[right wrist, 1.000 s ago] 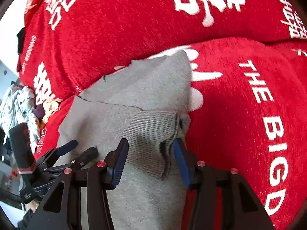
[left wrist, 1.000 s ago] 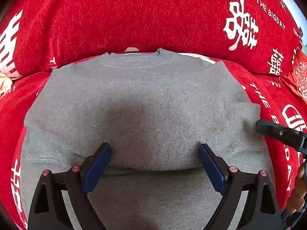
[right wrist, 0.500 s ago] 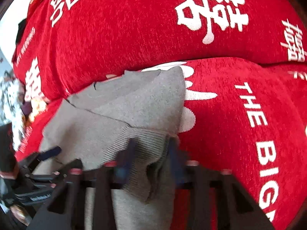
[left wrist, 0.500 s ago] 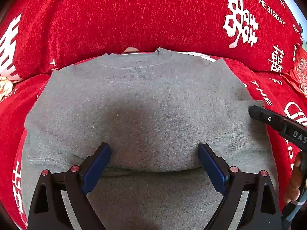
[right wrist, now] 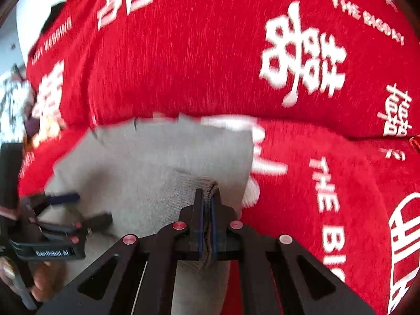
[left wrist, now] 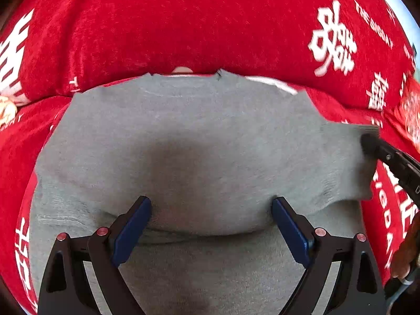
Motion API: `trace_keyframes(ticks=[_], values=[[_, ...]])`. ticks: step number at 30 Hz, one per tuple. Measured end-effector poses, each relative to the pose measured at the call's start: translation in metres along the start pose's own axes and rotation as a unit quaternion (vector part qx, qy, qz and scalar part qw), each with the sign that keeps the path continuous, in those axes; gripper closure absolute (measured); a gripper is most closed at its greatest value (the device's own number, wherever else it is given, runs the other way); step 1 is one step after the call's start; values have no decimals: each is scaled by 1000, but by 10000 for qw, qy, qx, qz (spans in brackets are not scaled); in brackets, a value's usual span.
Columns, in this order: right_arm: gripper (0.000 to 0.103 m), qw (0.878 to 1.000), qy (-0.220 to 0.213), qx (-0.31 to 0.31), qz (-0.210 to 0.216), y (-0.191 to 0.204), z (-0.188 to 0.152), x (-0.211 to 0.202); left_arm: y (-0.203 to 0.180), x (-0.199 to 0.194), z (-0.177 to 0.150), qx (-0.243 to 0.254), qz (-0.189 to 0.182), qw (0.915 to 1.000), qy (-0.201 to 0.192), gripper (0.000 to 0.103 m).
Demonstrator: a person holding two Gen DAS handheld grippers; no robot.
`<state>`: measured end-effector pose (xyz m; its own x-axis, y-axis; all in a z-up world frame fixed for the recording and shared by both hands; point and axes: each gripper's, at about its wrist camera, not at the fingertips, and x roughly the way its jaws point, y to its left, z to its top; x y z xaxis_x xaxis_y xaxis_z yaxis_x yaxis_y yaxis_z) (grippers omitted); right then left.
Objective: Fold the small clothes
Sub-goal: 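Open the right gripper to release the folded side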
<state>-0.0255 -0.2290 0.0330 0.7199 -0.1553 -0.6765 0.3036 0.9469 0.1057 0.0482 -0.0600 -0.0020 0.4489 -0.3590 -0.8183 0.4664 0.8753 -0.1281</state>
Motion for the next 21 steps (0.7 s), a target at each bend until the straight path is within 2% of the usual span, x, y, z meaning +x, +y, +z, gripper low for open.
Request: trace_keyframes(ticks=[3, 6, 12, 15, 17, 18, 19, 21], values=[[98, 9993, 363, 10, -115, -7, -1, 25, 7, 9, 1, -71, 74, 9999, 120, 9], [99, 9974, 692, 154, -105, -15, -12, 50, 7, 7, -1, 17, 86, 9999, 79, 9], [91, 9961, 476, 733, -74, -28, -11, 33, 30, -7, 10, -275, 148, 9995, -68, 9], [88, 9971, 263, 712, 77, -15, -7, 19, 51, -5, 21, -611, 190, 9979, -18, 9], [83, 9973, 301, 581, 326, 4, -4, 20, 63, 0, 25, -786, 219, 9966, 67, 9], [76, 9967, 388, 528, 474, 12, -4, 25, 66, 4, 26, -804, 244, 9964, 123, 9], [61, 9954, 529, 474, 642, 22, -4, 32, 68, 10, 27, -738, 281, 9967, 206, 9], [48, 9933, 737, 348, 816, 36, -7, 45, 67, 14, 26, -516, 450, 9974, 206, 9]])
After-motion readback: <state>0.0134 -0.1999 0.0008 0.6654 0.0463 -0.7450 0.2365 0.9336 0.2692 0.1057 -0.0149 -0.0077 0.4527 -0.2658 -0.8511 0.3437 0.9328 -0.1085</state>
